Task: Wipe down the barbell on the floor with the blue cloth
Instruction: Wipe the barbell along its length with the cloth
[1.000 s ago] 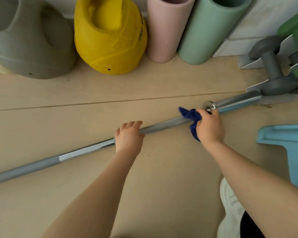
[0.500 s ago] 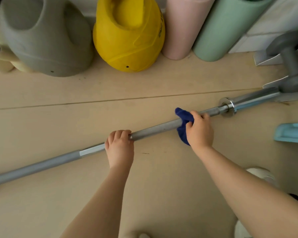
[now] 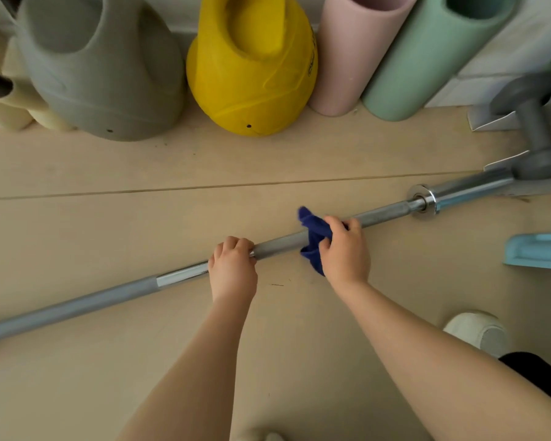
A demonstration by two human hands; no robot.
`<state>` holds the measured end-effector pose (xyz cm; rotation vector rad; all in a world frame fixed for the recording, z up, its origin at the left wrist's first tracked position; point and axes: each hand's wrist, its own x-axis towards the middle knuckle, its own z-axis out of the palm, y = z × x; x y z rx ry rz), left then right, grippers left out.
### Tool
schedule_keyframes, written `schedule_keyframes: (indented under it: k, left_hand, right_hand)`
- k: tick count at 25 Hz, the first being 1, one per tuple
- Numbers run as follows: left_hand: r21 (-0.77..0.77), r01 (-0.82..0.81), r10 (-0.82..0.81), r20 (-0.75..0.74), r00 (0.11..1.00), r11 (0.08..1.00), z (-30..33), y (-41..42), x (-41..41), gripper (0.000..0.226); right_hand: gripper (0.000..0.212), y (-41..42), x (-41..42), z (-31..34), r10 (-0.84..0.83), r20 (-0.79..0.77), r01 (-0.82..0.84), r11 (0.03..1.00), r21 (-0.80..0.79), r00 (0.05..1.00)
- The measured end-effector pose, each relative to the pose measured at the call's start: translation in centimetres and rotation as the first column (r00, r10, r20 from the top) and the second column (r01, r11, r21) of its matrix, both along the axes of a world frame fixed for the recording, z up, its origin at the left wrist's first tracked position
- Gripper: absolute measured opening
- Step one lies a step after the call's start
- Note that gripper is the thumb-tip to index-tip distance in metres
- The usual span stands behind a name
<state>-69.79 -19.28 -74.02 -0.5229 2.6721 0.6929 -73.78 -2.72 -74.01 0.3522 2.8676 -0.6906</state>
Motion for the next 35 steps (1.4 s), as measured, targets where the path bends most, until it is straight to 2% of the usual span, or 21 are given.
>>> schedule_keyframes:
  k: [1,3,6,8,10,13,14,15,19,21,22,24,26,27,28,29,32,33,35]
  left_hand:
    - [-0.001,0.003,-0.003,-0.003,1.0,1.0,0.0,0.0,0.0,0.027]
    - [-0.034,0.017,-0.018,-0.004,1.0,0.999,0.2,0.1,0.0,0.028]
    - [-0.11,0.08,-0.076,0.042,0.996,0.991,0.4,0.1,-0.4,0.031]
    - [-0.128,0.098,-0.088,0.087,0.992,0.987,0.3,0.0,-1.0,0.035]
    - [-0.13,0.09,-0.078,0.098,0.992,0.987,0.3,0.0,-1.2,0.034]
    - [-0.15,0.091,-0.078,0.09,0.993,0.985,0.4,-0.1,-1.3,0.034]
    - [-0.158,0.088,-0.076,0.08,0.994,0.984,0.4,0.0,-1.3,0.034]
    - [-0.164,0.081,-0.071,0.066,0.995,0.983,0.4,0.1,-1.2,0.034]
    - [-0.16,0.083,-0.079,0.035,0.996,0.984,0.4,0.1,-1.0,0.033]
    - [-0.176,0.09,-0.085,0.035,0.996,0.98,0.4,0.2,-0.9,0.033]
    - [-0.187,0.089,-0.081,0.049,0.996,0.978,0.5,0.3,-1.0,0.033]
    - [-0.206,0.073,-0.056,0.088,0.995,0.976,1.0,0.7,-1.1,0.035]
    - [-0.182,0.067,-0.047,0.109,0.993,0.981,1.9,1.4,-1.4,0.042]
    - [-0.162,0.085,-0.07,0.096,0.993,0.983,2.2,2.1,-1.8,0.048]
    - [-0.143,0.117,-0.109,0.067,0.992,0.983,2.5,2.9,-2.3,0.052]
    - [-0.127,0.156,-0.154,0.031,0.988,0.98,2.8,3.9,-2.9,0.053]
    - [-0.106,0.273,-0.279,-0.039,0.96,0.956,2.9,7.5,-5.3,0.057]
    - [-0.106,0.316,-0.321,-0.04,0.946,0.943,2.7,8.6,-6.0,0.056]
    - [-0.126,0.401,-0.405,-0.015,0.914,0.908,2.1,10.2,-7.2,0.049]
  right_hand:
    - [0.041,-0.3,0.2,0.1,-0.051,0.019,0.051,0.999,-0.002,0.999]
    - [0.04,-2.7,1.1,0.6,-0.035,0.045,0.038,0.998,-0.053,0.998]
    - [0.039,-4.5,1.9,1.0,0.197,-0.005,-0.196,0.971,-0.136,0.98]
    - [0.036,-2.7,0.5,1.0,0.333,-0.028,-0.334,0.938,-0.091,0.943]
    - [0.032,0.5,-1.4,0.9,0.284,0.013,-0.285,0.959,0.009,0.959]
    - [0.037,3.3,-3.1,1.3,-0.069,0.096,0.059,0.993,0.102,0.993]
    - [0.038,2.8,-3.1,1.5,-0.118,0.114,0.107,0.989,0.1,0.986]
    - [0.038,1.7,-2.8,1.6,-0.09,0.129,0.078,0.992,0.094,0.987]
    - [0.03,-2.1,0.4,0.8,0.261,0.116,-0.249,0.962,-0.111,0.958]
    - [0.03,-0.6,-0.1,0.7,0.336,0.058,-0.335,0.942,-0.033,0.94]
    - [0.032,1.1,-1.0,0.5,0.298,0.015,-0.298,0.953,0.049,0.955]
    - [0.037,5.1,-3.0,0.6,0.1,-0.017,-0.096,0.985,0.146,0.995]
    - [0.037,7.9,-4.1,0.5,-0.17,0.021,0.166,0.978,0.125,0.985]
    - [0.038,8.2,-4.2,0.5,-0.254,0.053,0.247,0.962,0.113,0.966]
    - [0.039,7.7,-3.9,0.5,-0.261,0.072,0.253,0.962,0.104,0.963]
    - [0.039,7.0,-3.4,0.4,-0.196,0.063,0.19,0.978,0.09,0.979]
    - [0.038,7.2,-2.4,-0.2,0.135,-0.034,-0.133,0.989,0.064,0.99]
    - [0.038,8.4,-3.1,-0.3,0.147,-0.033,-0.145,0.987,0.064,0.989]
    - [0.039,10.8,-4.9,-0.5,0.052,-0.01,-0.051,0.996,0.071,0.999]
